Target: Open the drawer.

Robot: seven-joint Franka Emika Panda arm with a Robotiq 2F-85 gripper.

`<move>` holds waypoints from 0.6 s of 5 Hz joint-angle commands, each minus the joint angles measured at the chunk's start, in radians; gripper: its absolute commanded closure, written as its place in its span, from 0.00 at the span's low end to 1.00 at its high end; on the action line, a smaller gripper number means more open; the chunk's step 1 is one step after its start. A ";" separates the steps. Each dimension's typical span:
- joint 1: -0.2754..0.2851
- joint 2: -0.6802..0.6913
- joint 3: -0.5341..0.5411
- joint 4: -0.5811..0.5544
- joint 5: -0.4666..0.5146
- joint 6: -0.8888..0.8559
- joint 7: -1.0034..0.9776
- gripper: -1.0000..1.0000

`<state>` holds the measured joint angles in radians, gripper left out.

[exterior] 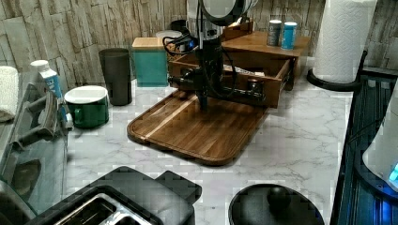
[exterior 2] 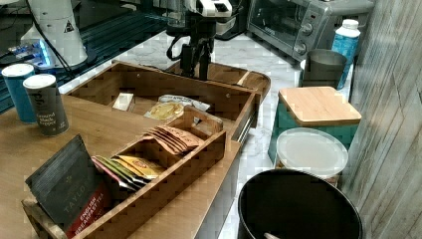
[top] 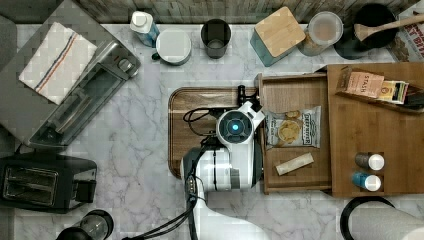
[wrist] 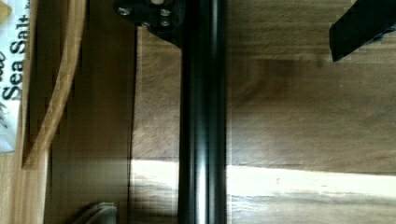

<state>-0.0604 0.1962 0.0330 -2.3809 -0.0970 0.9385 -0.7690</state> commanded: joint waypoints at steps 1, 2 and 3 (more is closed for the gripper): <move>0.166 -0.084 0.127 -0.037 0.056 0.026 0.092 0.00; 0.170 -0.084 0.123 -0.037 0.057 0.026 0.092 0.00; 0.171 -0.084 0.121 -0.037 0.057 0.026 0.091 0.00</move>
<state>-0.0341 0.1897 0.0053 -2.3965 -0.0941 0.9673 -0.7676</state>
